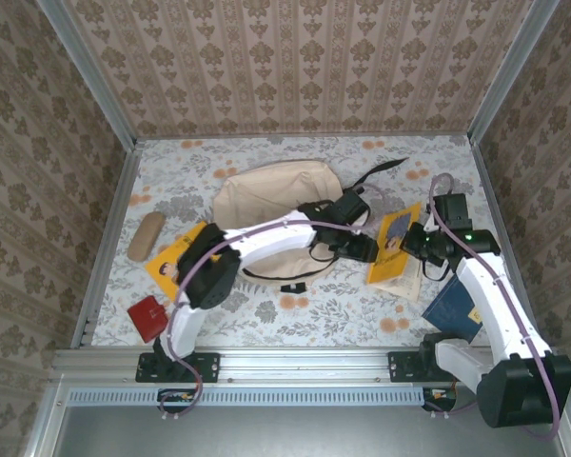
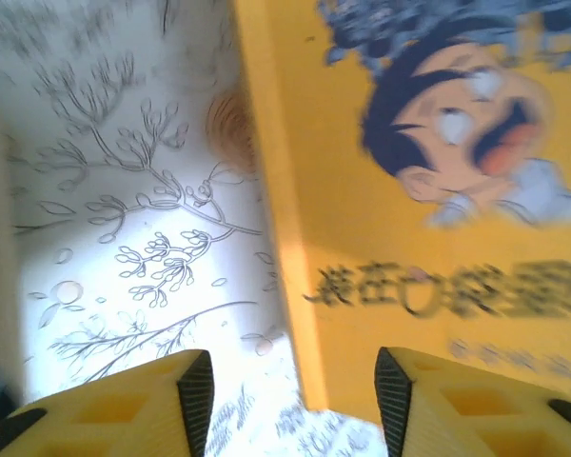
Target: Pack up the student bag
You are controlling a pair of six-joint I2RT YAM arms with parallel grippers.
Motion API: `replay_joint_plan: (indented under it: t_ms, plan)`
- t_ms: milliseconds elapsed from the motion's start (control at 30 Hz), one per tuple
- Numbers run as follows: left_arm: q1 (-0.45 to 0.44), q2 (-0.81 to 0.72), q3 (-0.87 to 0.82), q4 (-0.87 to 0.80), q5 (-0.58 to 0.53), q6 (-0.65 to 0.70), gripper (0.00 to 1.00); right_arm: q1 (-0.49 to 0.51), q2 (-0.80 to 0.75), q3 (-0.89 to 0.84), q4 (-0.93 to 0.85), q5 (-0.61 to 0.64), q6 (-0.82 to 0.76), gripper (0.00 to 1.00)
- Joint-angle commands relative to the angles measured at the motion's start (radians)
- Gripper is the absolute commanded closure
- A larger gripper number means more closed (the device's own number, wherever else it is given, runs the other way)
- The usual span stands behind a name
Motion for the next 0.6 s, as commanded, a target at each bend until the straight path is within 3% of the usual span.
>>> replay_joint_plan:
  t_ms: [0, 167, 233, 300, 567]
  plan:
    - [0.075, -0.157, -0.079, 0.042, 0.009, 0.011, 0.44, 0.001, -0.031, 0.077, 0.045, -0.168, -0.022, 1.00]
    - [0.181, -0.304, -0.259, 0.145, 0.082, -0.044, 0.31, 0.006, -0.022, 0.113, 0.163, -0.445, 0.007, 1.00]
    - [0.218, -0.371, -0.343, 0.220, 0.117, -0.068, 0.16, 0.016, -0.010, 0.121, 0.222, -0.542, 0.035, 1.00]
    - [0.256, -0.430, -0.425, 0.305, 0.152, -0.105, 0.07, 0.031, 0.002, 0.126, 0.289, -0.605, 0.060, 1.00]
    - [0.346, -0.546, -0.623, 0.643, 0.317, -0.286, 0.02, 0.106, 0.078, 0.157, 0.425, -0.714, 0.132, 1.00]
